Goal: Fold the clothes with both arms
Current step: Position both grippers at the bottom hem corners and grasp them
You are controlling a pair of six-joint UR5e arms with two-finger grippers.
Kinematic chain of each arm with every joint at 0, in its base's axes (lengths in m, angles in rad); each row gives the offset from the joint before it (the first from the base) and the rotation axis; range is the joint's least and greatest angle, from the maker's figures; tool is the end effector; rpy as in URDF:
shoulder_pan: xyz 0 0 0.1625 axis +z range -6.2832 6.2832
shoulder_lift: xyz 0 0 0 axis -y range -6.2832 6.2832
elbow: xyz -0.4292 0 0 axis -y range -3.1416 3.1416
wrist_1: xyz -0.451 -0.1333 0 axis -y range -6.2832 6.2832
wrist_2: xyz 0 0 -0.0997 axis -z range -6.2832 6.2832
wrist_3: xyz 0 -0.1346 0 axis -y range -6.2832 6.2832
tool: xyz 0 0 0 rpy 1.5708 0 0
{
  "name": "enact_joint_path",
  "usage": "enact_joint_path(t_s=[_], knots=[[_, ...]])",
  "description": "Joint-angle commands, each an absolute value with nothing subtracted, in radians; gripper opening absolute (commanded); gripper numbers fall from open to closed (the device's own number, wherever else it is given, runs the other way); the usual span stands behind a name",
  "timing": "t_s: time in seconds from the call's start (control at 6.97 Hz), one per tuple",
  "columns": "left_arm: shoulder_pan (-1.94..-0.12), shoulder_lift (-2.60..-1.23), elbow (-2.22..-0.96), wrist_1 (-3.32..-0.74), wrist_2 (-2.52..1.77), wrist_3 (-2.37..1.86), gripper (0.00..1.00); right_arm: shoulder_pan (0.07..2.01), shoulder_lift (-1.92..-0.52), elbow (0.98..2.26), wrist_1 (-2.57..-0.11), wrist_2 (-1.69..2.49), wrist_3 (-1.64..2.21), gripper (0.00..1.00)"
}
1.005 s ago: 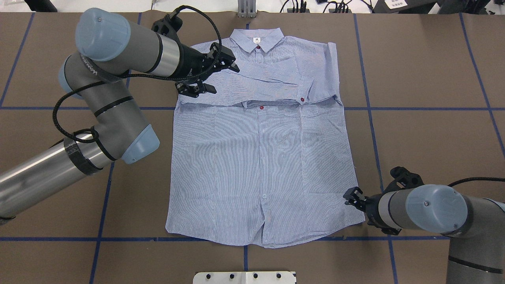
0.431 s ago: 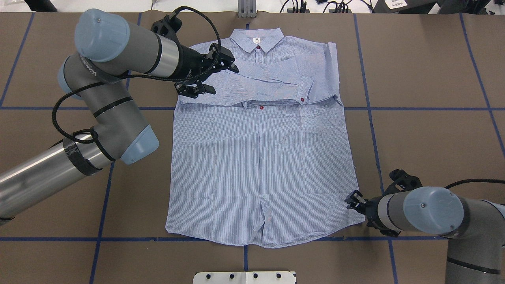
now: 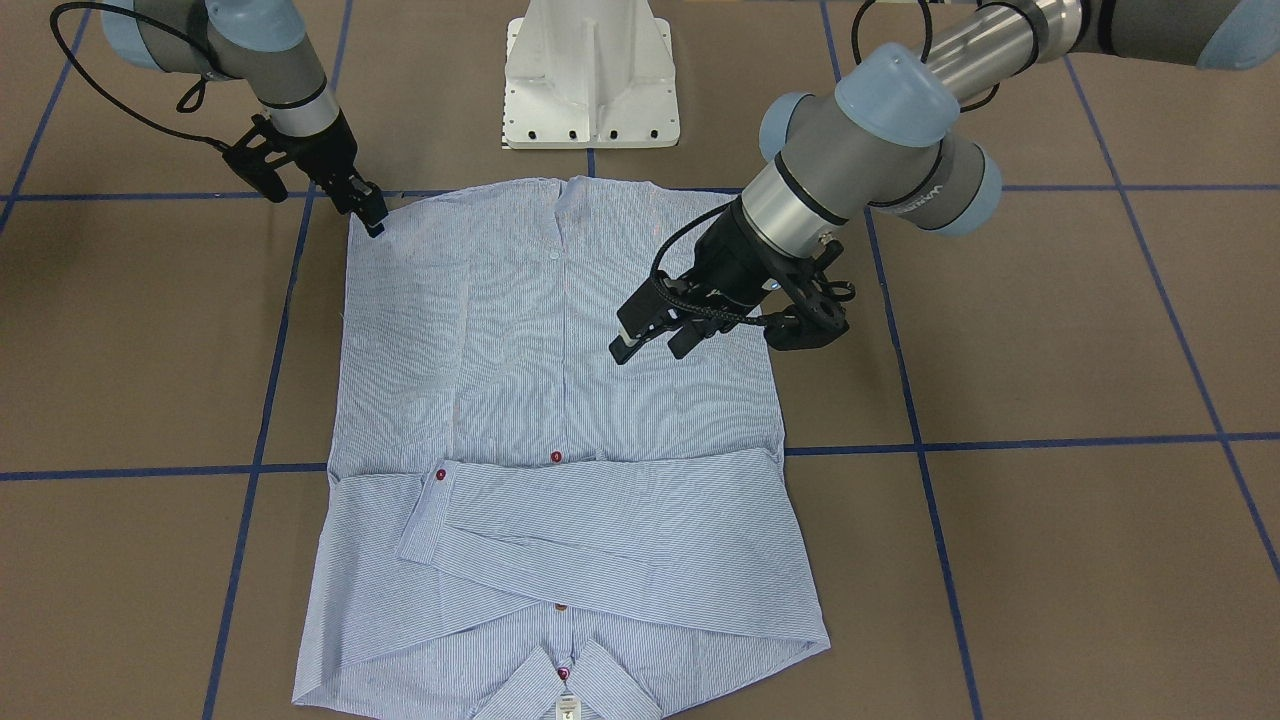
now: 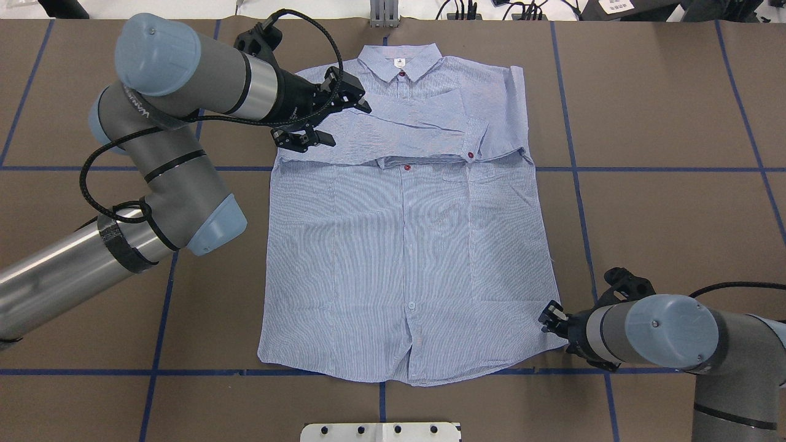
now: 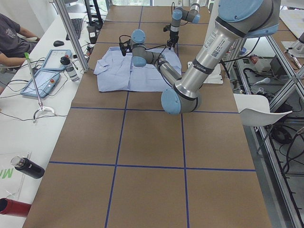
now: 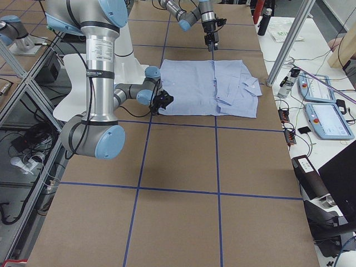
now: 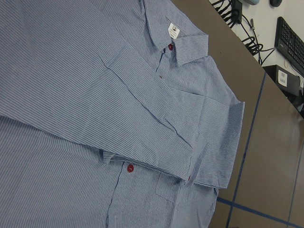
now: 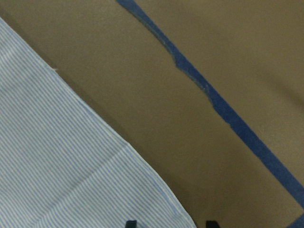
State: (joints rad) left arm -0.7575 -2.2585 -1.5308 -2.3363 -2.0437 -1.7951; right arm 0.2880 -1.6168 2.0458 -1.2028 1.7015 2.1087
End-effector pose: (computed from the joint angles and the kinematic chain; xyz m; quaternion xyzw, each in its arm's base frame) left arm 0.5071 -0.5787 0.1424 -0.0056 0.6558 -0.2144 0.7238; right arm -0.4998 -0.2688 0.4256 -0.1080 -0.3767 0.3459 0.8525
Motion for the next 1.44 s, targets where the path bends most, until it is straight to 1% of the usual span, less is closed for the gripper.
enact_joint_path(t_s=[0.0,0.14,0.29,0.43,0.57,0.72,0.86,1.0,1.15,1.29], knots=[[-0.758,-2.26,-1.531,-2.336,-2.045,-1.796,0.88,0.287,-1.62,2.048,-1.203,1.703,2.106,0.0],[-0.758,-2.258,-1.537,-2.336,-2.043,-1.798,0.88,0.288,-1.623,2.049,-1.203,1.704,2.102,0.0],[-0.758,-2.229,-1.587,-2.335,-2.045,-1.822,0.88,0.288,-1.628,2.074,-1.203,1.707,2.103,0.0],[-0.753,-2.164,-1.654,-2.335,-2.042,-1.909,0.88,0.291,-1.629,2.11,-1.204,1.716,2.103,0.0],[-0.679,-2.04,-1.783,-2.318,-2.007,-1.943,0.88,0.296,-1.64,2.132,-1.204,1.739,2.105,0.0],[-0.581,-1.963,-1.909,-2.16,-1.902,-1.944,0.87,0.298,-1.644,2.141,-1.204,1.74,2.106,0.0],[-0.481,-1.954,-1.995,-1.953,-1.832,-1.942,0.87,0.298,-1.647,2.146,-1.206,1.738,2.106,0.0],[-0.381,-1.936,-2.037,-1.851,-1.734,-1.942,0.86,0.298,-1.647,2.146,-1.206,1.738,2.106,0.0],[-0.298,-1.857,-2.034,-1.853,-1.697,-1.939,0.82,0.296,-1.652,2.146,-1.204,1.736,2.106,0.0],[-0.275,-1.78,-2.034,-1.893,-1.689,-1.937,0.81,0.296,-1.654,2.148,-1.204,1.733,2.106,0.0]])
